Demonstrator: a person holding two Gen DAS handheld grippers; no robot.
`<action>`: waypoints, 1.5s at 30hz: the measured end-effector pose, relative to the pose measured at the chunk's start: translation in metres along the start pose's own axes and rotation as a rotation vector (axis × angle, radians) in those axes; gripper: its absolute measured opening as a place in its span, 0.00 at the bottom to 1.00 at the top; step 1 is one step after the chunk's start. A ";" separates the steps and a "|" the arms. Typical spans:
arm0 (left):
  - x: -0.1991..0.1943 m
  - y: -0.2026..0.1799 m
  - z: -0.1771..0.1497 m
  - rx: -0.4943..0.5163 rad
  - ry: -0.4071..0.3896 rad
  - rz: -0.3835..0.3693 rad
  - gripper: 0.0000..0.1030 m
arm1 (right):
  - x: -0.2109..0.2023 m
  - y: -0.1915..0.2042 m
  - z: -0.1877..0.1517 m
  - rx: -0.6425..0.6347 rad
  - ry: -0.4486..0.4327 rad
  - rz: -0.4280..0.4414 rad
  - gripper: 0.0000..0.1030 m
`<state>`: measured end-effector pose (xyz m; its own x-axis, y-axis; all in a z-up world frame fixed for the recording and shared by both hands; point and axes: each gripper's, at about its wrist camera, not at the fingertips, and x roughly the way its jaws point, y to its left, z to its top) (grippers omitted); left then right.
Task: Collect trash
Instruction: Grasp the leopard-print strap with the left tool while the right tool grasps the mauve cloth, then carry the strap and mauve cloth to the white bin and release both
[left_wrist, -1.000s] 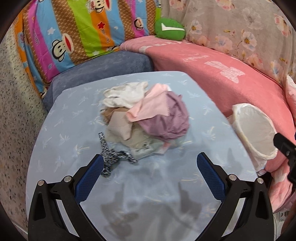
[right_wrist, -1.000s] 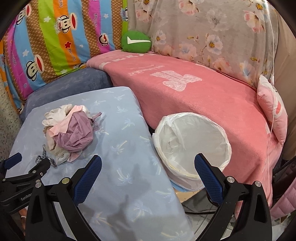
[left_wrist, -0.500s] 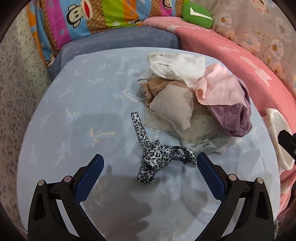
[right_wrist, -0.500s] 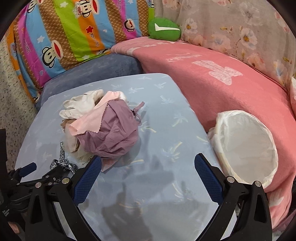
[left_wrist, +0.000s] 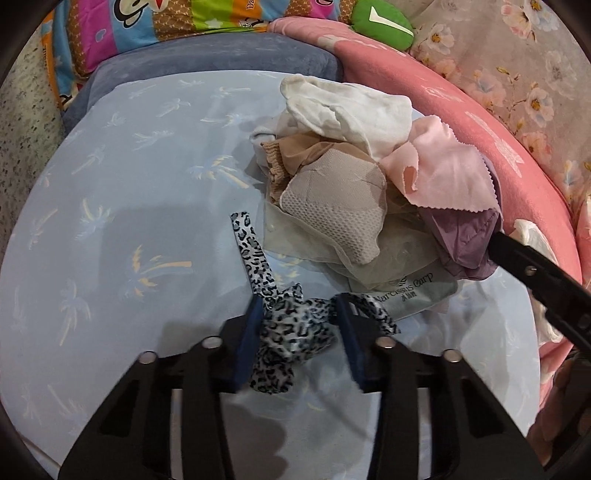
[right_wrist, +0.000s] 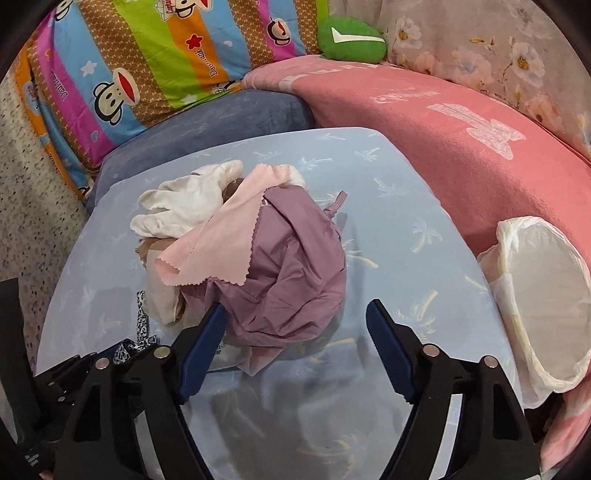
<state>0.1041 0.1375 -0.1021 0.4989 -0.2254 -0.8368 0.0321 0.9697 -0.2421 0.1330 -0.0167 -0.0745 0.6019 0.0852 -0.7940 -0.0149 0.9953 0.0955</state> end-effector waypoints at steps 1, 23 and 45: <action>-0.001 0.000 -0.001 -0.002 0.001 0.000 0.25 | 0.004 0.001 -0.001 0.000 0.010 0.006 0.54; -0.068 -0.046 0.011 0.083 -0.168 -0.046 0.13 | -0.099 -0.034 0.004 0.029 -0.176 0.015 0.02; -0.093 -0.209 0.015 0.403 -0.272 -0.247 0.13 | -0.203 -0.169 0.006 0.201 -0.389 -0.125 0.02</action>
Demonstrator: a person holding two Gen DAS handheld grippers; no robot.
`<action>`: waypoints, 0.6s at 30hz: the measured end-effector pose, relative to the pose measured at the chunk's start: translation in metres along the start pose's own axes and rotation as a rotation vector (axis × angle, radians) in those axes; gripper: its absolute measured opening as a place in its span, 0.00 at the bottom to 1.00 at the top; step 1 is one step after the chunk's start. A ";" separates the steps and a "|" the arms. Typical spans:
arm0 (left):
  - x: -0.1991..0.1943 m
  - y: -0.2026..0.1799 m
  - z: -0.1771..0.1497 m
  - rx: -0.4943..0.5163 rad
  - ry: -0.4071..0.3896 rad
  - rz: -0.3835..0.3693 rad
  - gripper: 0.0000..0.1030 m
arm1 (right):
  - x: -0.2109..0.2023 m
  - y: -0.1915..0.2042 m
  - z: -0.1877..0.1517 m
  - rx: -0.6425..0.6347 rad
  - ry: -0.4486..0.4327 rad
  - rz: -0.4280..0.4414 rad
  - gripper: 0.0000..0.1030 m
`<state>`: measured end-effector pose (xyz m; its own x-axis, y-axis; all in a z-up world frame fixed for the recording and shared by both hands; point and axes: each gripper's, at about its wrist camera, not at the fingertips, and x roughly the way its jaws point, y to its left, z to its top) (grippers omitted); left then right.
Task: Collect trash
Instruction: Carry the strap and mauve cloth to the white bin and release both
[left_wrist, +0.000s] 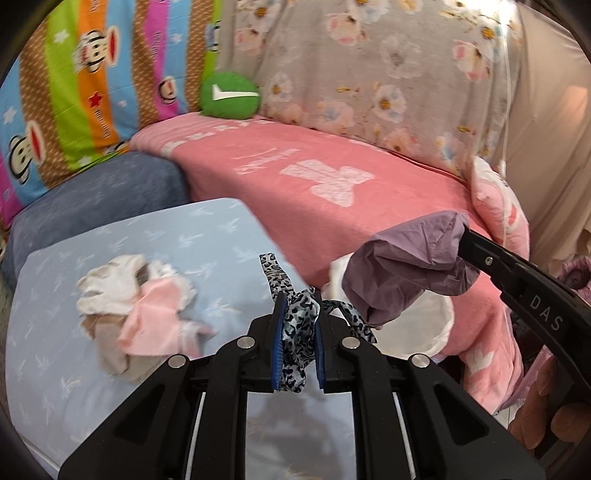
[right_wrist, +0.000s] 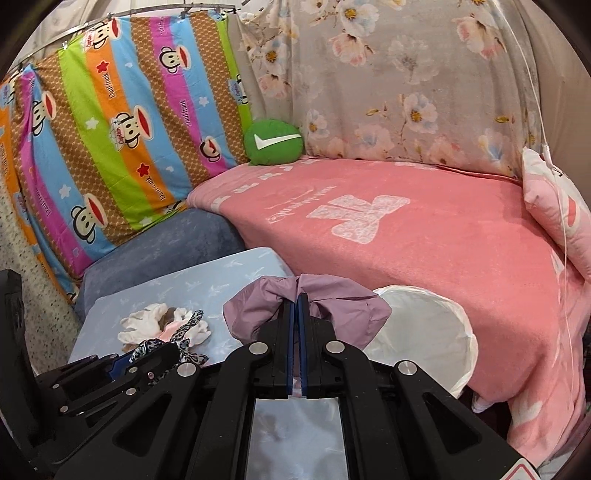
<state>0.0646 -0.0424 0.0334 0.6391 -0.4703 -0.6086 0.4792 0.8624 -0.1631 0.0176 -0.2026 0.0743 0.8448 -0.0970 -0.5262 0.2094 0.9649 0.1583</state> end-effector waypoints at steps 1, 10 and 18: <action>0.003 -0.007 0.002 0.015 -0.001 -0.012 0.13 | -0.001 -0.006 0.002 0.005 -0.006 -0.009 0.02; 0.037 -0.058 0.014 0.114 0.030 -0.110 0.13 | 0.007 -0.057 0.009 0.071 -0.016 -0.083 0.02; 0.072 -0.080 0.017 0.147 0.089 -0.172 0.15 | 0.033 -0.084 0.004 0.109 0.030 -0.125 0.05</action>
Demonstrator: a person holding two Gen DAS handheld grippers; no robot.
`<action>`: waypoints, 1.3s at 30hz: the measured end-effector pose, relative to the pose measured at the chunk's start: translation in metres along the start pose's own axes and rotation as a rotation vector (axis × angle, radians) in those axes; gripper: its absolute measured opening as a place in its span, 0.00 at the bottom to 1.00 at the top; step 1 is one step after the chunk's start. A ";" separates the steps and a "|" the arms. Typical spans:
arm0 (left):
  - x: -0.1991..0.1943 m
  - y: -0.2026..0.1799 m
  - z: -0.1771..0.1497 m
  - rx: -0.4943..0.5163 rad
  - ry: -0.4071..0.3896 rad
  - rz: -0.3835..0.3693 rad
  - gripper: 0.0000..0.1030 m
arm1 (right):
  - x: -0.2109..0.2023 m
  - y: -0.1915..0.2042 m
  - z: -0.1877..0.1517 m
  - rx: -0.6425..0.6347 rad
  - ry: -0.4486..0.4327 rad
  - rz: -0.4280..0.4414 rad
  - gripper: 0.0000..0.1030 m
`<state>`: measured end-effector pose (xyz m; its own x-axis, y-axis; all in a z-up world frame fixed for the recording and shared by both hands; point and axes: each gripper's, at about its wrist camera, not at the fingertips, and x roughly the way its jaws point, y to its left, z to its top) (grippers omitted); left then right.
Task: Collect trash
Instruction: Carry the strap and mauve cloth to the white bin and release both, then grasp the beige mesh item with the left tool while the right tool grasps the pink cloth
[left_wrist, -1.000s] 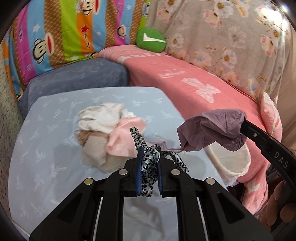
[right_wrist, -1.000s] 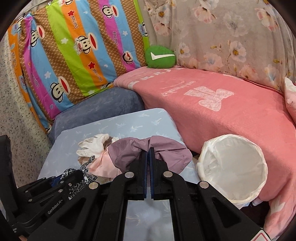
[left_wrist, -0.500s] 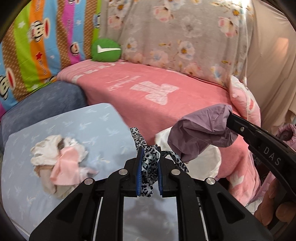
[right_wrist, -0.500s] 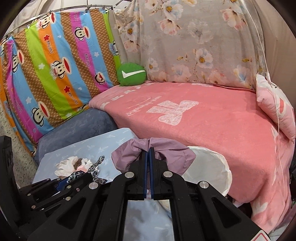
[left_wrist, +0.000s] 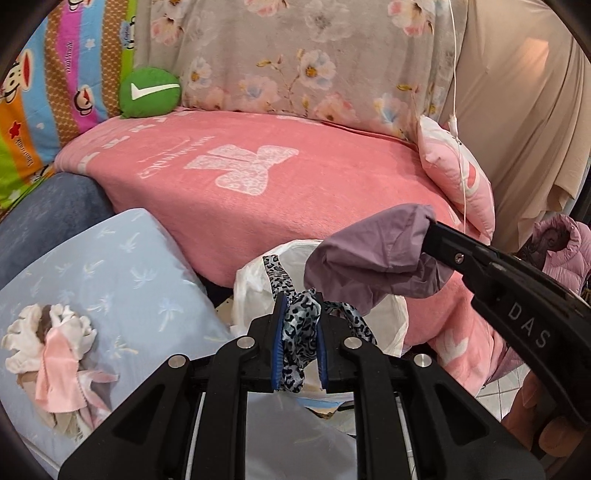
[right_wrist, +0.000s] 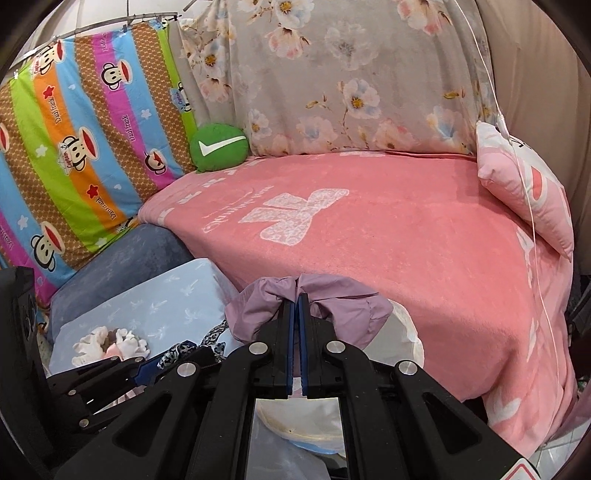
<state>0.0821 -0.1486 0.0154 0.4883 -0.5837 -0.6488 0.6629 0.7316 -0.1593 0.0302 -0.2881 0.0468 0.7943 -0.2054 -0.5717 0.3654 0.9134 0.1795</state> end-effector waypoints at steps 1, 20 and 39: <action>0.004 -0.001 0.000 0.004 0.012 -0.003 0.16 | 0.003 -0.003 -0.001 0.009 0.002 -0.006 0.06; 0.021 -0.002 0.004 -0.023 0.033 0.020 0.59 | 0.001 -0.015 -0.008 0.036 0.012 -0.052 0.30; -0.028 0.045 -0.023 -0.128 -0.002 0.148 0.76 | -0.023 0.038 -0.034 -0.023 0.044 0.036 0.38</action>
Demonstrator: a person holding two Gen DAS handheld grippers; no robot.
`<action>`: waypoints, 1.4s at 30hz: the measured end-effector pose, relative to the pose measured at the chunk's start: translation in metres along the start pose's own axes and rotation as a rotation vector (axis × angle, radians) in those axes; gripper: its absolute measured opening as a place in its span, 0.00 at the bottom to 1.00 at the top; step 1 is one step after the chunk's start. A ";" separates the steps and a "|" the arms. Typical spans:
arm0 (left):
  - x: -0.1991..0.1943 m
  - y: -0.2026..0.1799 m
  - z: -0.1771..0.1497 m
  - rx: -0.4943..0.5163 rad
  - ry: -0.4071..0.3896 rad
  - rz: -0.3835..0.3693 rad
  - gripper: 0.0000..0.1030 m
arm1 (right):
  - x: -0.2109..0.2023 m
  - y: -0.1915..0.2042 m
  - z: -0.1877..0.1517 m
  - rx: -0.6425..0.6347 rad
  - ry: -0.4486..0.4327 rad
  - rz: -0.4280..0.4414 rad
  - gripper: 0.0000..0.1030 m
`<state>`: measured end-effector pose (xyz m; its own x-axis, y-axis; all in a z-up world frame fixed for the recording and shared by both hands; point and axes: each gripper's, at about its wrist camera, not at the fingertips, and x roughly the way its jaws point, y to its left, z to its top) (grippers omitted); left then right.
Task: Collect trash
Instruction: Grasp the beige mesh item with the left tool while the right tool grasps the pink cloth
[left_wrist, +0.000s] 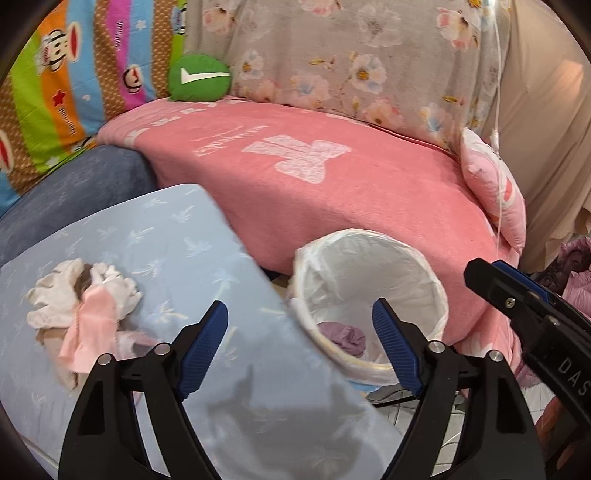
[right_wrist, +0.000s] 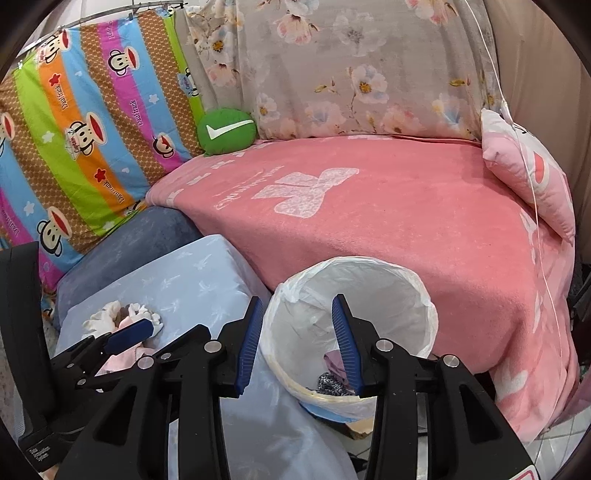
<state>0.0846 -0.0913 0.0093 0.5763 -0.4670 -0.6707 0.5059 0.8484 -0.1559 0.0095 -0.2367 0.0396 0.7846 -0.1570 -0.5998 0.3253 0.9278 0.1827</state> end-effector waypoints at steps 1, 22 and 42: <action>-0.002 0.005 -0.002 -0.008 -0.001 0.008 0.76 | 0.000 0.005 -0.001 -0.006 0.002 0.006 0.39; -0.028 0.131 -0.050 -0.197 0.038 0.239 0.86 | 0.034 0.117 -0.037 -0.158 0.117 0.149 0.48; -0.018 0.243 -0.077 -0.380 0.084 0.268 0.80 | 0.109 0.221 -0.065 -0.267 0.241 0.266 0.48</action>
<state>0.1476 0.1426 -0.0728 0.5929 -0.2101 -0.7774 0.0666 0.9748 -0.2127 0.1328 -0.0266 -0.0360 0.6665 0.1526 -0.7297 -0.0436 0.9851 0.1662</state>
